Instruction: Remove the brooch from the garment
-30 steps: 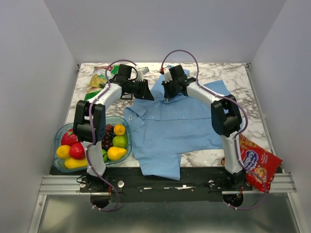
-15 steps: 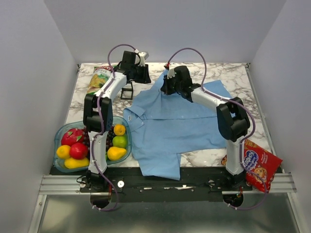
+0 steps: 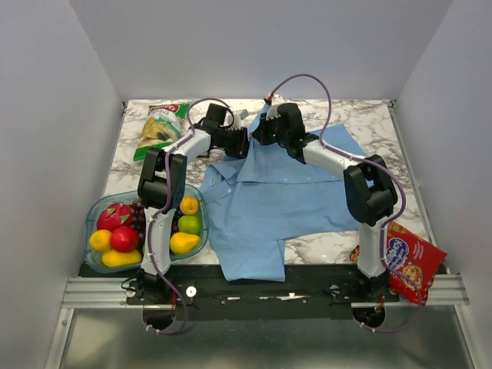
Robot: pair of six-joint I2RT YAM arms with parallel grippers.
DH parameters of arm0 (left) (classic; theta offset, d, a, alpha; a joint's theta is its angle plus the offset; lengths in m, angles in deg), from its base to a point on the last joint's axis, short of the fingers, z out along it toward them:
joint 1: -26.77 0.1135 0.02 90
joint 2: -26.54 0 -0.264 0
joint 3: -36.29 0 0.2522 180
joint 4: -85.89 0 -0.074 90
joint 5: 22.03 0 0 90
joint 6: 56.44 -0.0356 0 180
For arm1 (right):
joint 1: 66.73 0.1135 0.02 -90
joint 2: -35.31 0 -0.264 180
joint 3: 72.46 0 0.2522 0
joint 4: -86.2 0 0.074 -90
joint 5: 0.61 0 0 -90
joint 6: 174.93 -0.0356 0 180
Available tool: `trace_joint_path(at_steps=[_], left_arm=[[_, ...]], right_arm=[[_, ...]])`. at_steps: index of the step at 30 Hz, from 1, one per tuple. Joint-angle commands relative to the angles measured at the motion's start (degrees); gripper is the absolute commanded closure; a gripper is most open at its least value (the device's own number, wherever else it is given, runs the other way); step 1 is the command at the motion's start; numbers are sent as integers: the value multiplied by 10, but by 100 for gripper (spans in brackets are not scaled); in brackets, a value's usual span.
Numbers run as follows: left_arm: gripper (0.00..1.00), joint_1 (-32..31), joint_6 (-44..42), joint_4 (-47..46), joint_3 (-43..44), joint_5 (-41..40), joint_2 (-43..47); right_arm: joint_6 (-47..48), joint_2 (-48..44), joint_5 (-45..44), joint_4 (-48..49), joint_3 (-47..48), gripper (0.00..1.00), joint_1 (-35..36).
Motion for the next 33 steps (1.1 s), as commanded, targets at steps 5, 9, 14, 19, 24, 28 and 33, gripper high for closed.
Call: trace_joint_path(at_steps=[5, 9, 14, 19, 24, 28, 33], left_arm=[[61, -4, 86, -75, -64, 132, 55], [62, 0, 81, -66, -69, 128, 64], [61, 18, 43, -18, -70, 99, 92], [58, 40, -34, 60, -60, 70, 120], [57, 53, -81, 99, -52, 59, 154], [57, 54, -111, 99, -49, 43, 180], [57, 54, -139, 95, -35, 78, 180]], right_arm=[[-39, -9, -5, 39, -10, 100, 5], [-36, -17, 11, 39, -23, 99, 4], [-48, -29, 98, 67, -52, 100, -10], [-95, -32, 210, 113, -79, 100, -28], [-124, -26, 290, 185, -101, 98, -41], [-172, -11, 361, 241, -100, 97, -43], [-205, 8, 421, 297, -86, 97, -43]])
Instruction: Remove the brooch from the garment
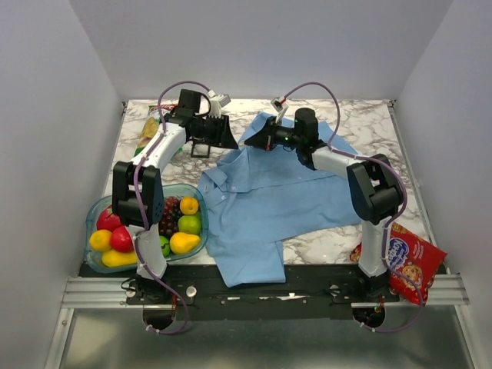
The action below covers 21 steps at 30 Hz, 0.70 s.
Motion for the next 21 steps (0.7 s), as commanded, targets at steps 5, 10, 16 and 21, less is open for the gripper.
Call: trace_joint_path(at_steps=[5, 10, 16, 21], left_arm=[[57, -1, -44, 10, 40, 39, 5], [60, -1, -36, 0, 45, 63, -1], [66, -3, -26, -6, 39, 89, -4], [81, -7, -29, -4, 36, 113, -7]], right_arm=[[-49, 12, 108, 94, 8, 97, 3], [-48, 4, 107, 91, -5, 98, 4], [-44, 0, 109, 85, -14, 98, 4], [-39, -2, 104, 75, -13, 98, 3]])
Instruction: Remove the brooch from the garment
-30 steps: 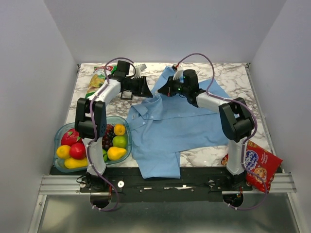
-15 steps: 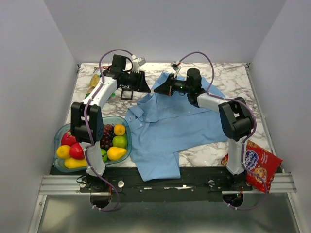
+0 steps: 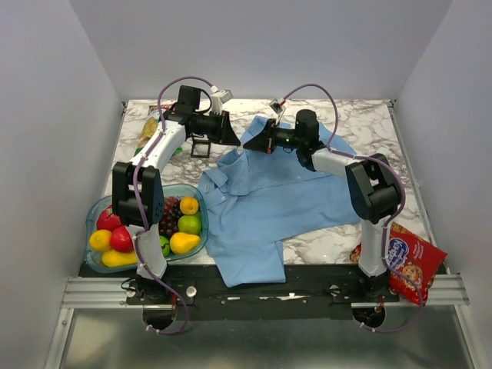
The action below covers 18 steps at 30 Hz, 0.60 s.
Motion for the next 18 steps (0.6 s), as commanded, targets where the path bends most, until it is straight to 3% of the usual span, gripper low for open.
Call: trace_joint_path(at_steps=[1, 5, 10, 18], left_arm=[[82, -4, -2, -4, 6, 45, -9], [84, -4, -6, 6, 8, 53, -13], [72, -4, -26, 25, 9, 25, -13], [78, -3, -56, 46, 32, 69, -35]], right_arm=[[5, -11, 17, 11, -4, 98, 5], [6, -14, 16, 7, -5, 98, 4], [5, -17, 24, 6, -6, 98, 4], [14, -24, 38, -12, -4, 98, 5]])
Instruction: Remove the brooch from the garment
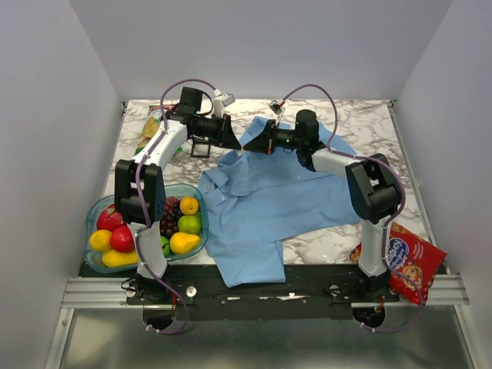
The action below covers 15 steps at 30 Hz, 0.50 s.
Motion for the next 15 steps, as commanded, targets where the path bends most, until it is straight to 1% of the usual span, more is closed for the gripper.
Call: trace_joint_path(at_steps=[1, 10, 12, 13, 15], left_arm=[[78, -2, -14, 14, 27, 47, -23], [82, -3, -16, 22, 38, 88, -38], [80, -3, -16, 23, 38, 90, -39], [77, -3, -17, 22, 38, 87, -39], [76, -3, -21, 23, 39, 84, -41]], right_arm=[[10, -24, 30, -11, -2, 98, 5], [13, -11, 50, -28, 17, 97, 4], [12, -7, 55, -30, 22, 97, 5], [12, -6, 58, -31, 24, 97, 4], [11, -3, 71, -32, 29, 97, 5]])
